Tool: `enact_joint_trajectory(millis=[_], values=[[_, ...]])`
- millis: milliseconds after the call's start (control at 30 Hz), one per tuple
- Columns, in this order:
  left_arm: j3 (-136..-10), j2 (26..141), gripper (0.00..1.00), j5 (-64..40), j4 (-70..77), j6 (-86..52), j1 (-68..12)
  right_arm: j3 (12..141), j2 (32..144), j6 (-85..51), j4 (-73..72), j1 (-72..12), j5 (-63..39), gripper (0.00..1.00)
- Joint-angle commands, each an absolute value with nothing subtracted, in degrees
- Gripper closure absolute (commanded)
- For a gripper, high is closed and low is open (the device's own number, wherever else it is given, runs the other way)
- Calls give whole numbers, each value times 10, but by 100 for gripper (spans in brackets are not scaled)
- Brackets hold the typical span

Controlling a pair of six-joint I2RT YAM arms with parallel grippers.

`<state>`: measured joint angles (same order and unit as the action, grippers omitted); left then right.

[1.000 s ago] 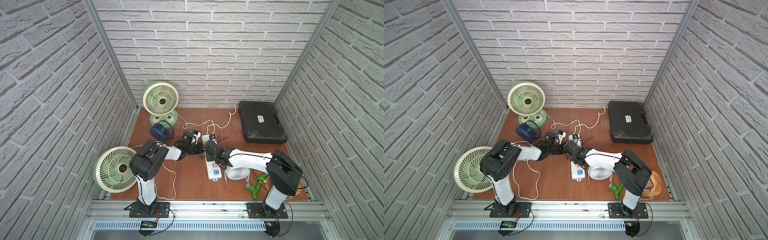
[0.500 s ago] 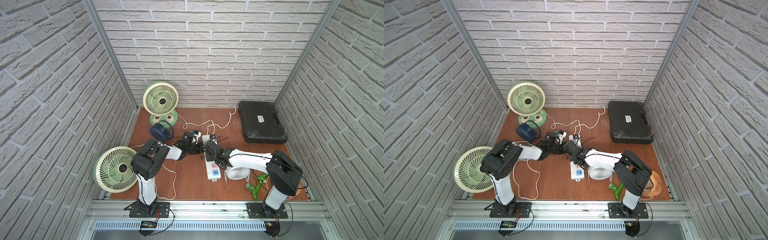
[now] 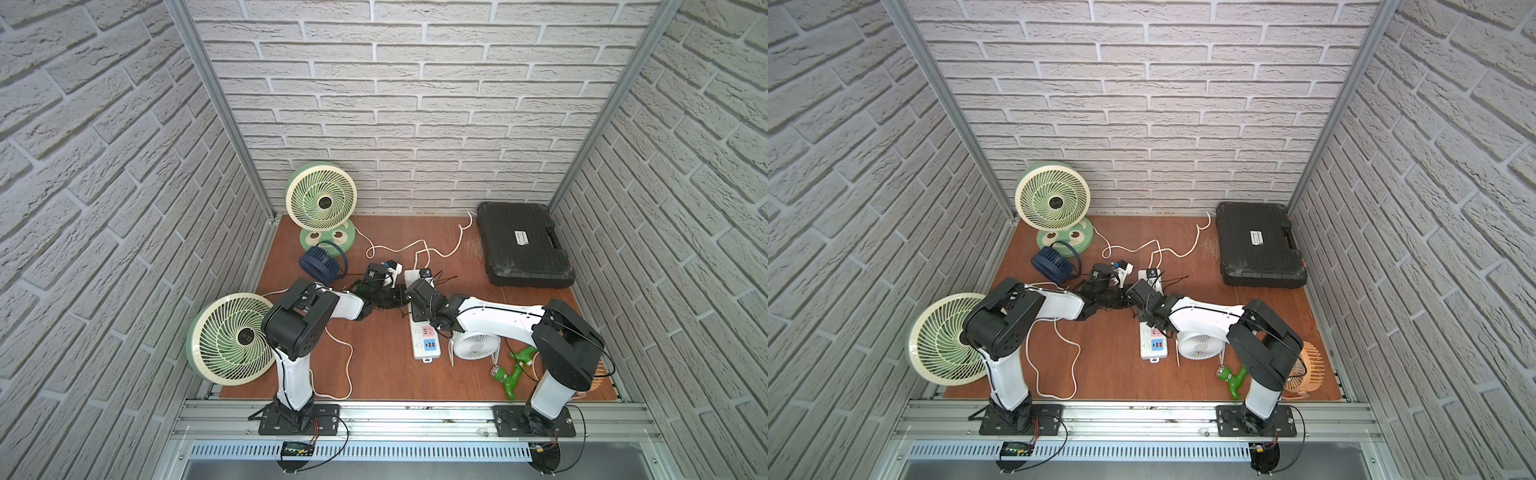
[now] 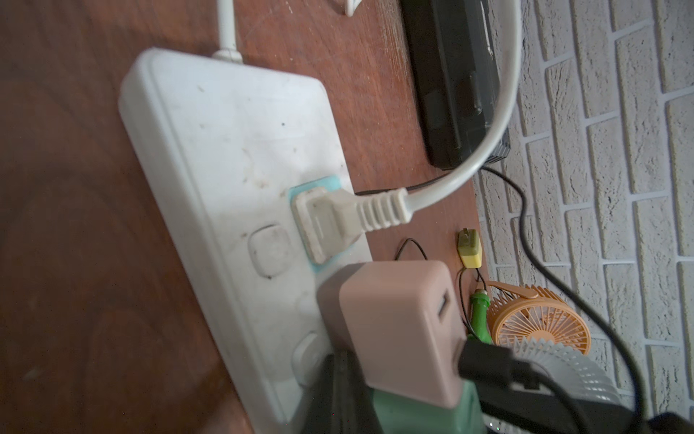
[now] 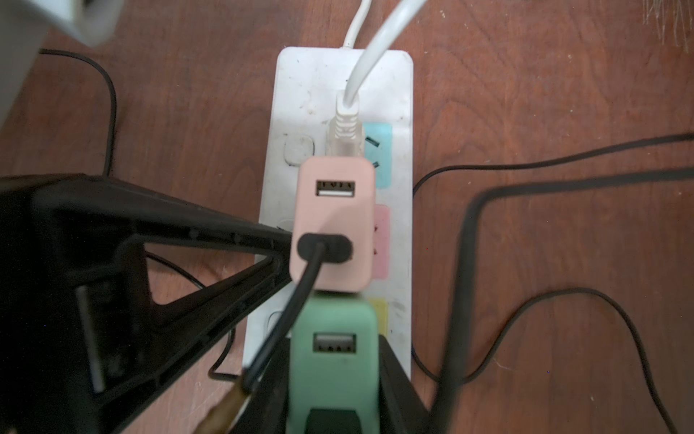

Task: Unplug the desk fan from the power strip
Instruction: Remove the plug from the socket.

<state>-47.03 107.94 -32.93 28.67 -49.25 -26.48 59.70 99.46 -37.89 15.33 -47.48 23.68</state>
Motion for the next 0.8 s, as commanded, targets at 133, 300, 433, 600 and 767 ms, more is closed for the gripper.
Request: enact_joint_trajectory(millis=[133, 300, 433, 600, 767], values=[[-476, 1073, 100, -308, 224, -470, -267, 665, 1005, -347, 192, -515, 302, 82], [-480, 1072, 100, -306, 216, -465, -267, 602, 963, -375, 121, -476, 219, 83], [-483, 1073, 100, -306, 215, -464, -268, 618, 966, -371, 139, -490, 240, 83], [-483, 1074, 100, -305, 213, -464, -267, 668, 992, -350, 208, -521, 318, 83], [-480, 1070, 100, -303, 211, -463, -267, 604, 954, -384, 137, -478, 240, 83]])
